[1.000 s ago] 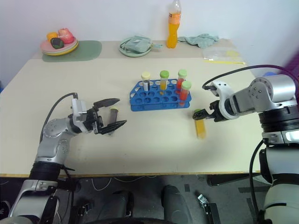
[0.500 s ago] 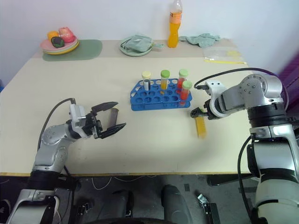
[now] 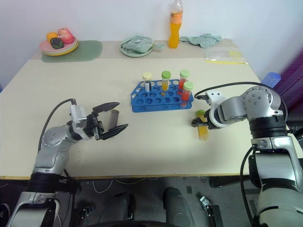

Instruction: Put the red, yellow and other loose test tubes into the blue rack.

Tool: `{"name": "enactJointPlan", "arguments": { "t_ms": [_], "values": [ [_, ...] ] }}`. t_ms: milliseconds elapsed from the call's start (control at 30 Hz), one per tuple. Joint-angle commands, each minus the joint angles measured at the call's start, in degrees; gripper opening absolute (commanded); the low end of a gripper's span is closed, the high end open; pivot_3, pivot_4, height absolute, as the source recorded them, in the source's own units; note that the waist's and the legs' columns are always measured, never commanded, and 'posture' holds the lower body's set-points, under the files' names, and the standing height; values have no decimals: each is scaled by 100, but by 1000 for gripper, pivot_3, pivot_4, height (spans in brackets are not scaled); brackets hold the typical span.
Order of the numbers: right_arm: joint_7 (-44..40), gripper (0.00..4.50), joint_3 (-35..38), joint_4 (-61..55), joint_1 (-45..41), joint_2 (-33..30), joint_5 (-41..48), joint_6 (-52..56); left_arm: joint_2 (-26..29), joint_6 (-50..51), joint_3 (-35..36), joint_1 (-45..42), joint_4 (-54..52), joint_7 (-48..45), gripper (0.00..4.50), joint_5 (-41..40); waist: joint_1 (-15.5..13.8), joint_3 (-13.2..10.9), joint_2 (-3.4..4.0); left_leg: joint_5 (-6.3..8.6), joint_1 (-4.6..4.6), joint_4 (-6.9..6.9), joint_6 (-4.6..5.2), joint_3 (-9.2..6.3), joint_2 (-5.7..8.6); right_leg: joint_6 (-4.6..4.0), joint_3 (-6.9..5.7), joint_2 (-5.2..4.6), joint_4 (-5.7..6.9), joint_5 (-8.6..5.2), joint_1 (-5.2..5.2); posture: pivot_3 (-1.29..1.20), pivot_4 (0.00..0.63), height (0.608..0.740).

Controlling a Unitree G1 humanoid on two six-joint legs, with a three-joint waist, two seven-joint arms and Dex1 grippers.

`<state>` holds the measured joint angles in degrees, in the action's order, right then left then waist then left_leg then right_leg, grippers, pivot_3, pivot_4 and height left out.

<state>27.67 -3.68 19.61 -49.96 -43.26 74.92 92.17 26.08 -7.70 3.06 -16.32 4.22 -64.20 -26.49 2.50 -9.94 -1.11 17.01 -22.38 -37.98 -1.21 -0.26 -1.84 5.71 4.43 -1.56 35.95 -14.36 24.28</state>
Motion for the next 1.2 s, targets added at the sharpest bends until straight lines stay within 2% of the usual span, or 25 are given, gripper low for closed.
{"name": "enactJointPlan", "arguments": {
  "t_ms": [33,67,267,300,433,500,600,667,700,767,833,967,1100,1200],
  "values": [
    [185,3972,229,-218,99,51,175,33,35,19,37,-51,-203,6,4500,-65,-1,1,-1,0,0,0,0,0,0,0,0,0,0,0,0,0,150,740],
    [228,3709,253,-249,133,71,187,33,37,23,40,-57,-201,9,4500,-66,-1,2,-2,0,0,0,0,0,0,0,0,0,0,0,0,0,150,740],
    [372,946,372,-345,201,154,123,33,42,27,38,-82,-188,11,4500,-61,5,6,-5,0,1,0,0,0,-1,0,1,2,1,0,0,0,150,740],
    [382,803,368,-375,214,158,129,33,39,32,36,-95,-181,12,4500,-62,3,6,-5,0,1,0,0,-1,-1,0,0,2,2,0,0,0,150,740],
    [390,792,319,-486,235,138,236,33,34,34,20,-122,-161,-1,4500,-56,1,6,-5,0,1,0,0,0,-1,0,1,0,1,0,0,0,150,740],
    [115,792,116,-671,190,-38,371,33,39,36,24,-130,-154,-7,4500,-57,1,6,-5,0,1,0,0,-1,-1,0,0,1,2,0,0,0,150,740],
    [-948,792,-486,-1625,69,-577,714,33,55,36,36,-133,-150,-13,4500,-57,-1,3,1,0,-1,0,0,-1,-1,0,0,0,1,0,3,0,150,740],
    [-2193,792,-388,-2786,167,-771,1180,33,68,38,55,-138,-136,-14,4500,-65,-3,4,-1,0,-3,0,0,-5,-4,1,-4,0,2,-1,5,0,150,740],
    [-2864,792,-365,-3525,323,-916,802,-383,75,33,60,-141,-130,-13,4500,-61,4,5,-3,0,-3,3,1,-7,-5,1,-4,1,0,0,6,0,150,740],
    [-4082,792,-605,-4676,810,-1309,-520,-1754,82,42,83,-167,-115,-5,4500,-74,-8,9,-6,2,-3,3,3,-11,-10,4,-10,5,1,1,6,0,150,740],
    [-4557,792,-328,-4957,1567,-1023,-1427,-3188,84,35,97,-207,-90,-10,4500,-80,-27,28,-36,2,-1,2,3,-21,-10,7,-25,4,0,0,0,0,150,740],
    [-5099,792,-106,-4680,2562,-167,-2978,-5548,53,50,137,-250,-26,26,4500,-124,-35,30,-39,2,-2,-13,2,-8,-4,4,-18,-3,-5,-1,-9,0,150,740],
    [-4934,792,-280,-3564,2459,1018,-4323,-7253,68,66,150,-279,53,-30,4500,-149,5,30,-39,2,6,-16,2,-3,-2,4,-11,2,5,1,-7,0,150,740],
    [-4787,792,-409,-2982,2377,1704,-5121,-8149,91,79,164,-345,114,-75,4500,-153,-6,30,-38,1,10,-12,2,-7,-3,5,-12,9,17,2,-3,0,150,740]
  ]
}}
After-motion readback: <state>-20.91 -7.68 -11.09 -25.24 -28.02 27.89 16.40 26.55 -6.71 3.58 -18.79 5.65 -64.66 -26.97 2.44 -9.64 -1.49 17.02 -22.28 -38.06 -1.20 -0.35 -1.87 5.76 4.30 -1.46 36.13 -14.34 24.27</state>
